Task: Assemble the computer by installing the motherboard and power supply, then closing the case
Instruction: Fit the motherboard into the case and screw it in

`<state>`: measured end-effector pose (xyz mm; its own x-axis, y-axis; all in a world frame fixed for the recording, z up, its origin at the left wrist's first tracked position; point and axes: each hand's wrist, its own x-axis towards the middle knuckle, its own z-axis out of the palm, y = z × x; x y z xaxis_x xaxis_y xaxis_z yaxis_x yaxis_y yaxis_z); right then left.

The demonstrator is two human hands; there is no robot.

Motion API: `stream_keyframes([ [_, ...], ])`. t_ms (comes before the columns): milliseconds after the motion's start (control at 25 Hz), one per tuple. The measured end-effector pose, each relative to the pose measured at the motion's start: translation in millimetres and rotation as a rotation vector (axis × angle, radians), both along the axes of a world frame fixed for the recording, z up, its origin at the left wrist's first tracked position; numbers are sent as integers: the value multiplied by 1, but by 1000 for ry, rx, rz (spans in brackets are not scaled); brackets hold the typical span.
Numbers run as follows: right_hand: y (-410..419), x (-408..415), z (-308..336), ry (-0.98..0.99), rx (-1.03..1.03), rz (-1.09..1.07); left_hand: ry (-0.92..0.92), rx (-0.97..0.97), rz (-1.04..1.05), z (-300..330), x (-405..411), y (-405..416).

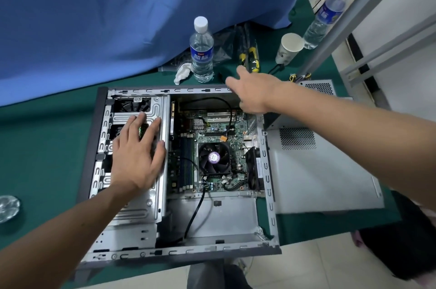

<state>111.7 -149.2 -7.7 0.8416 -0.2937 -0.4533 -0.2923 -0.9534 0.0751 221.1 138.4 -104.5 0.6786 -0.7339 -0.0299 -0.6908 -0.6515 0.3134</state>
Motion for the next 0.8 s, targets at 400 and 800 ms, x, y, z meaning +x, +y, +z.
stream_keyframes([
  [400,3,-10,-8,-22,17,-6,-14,7,4,-3,1,-1],
  [800,2,-12,-5,-89,51,-77,5,6,10,-1,1,-2],
])
